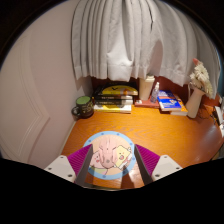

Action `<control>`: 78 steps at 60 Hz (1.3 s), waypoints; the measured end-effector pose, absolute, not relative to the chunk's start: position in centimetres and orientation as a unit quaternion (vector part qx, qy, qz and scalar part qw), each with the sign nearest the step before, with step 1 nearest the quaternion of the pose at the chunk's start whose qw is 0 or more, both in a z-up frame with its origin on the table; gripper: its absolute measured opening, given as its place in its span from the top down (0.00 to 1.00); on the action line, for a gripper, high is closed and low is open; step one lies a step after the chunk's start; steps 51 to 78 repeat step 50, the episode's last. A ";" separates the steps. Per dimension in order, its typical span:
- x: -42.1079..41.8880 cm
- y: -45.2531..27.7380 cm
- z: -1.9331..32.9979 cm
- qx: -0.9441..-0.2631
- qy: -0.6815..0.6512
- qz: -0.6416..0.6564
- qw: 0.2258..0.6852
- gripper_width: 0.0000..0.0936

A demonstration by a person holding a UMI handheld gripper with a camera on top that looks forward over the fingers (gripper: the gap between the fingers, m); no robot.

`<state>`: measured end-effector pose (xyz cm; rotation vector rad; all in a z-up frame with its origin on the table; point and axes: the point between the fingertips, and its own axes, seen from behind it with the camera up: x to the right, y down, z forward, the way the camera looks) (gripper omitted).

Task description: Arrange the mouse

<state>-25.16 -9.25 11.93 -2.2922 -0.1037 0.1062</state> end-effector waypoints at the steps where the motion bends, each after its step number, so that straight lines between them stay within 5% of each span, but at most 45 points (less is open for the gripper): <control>1: -24.9 -9.8 12.7 -0.908 -0.043 0.043 0.414 0.12; 22: -17.5 -19.6 21.6 -0.877 -0.039 0.020 0.479 0.11; 78: -13.8 -24.1 21.5 -0.879 -0.009 0.022 0.476 0.13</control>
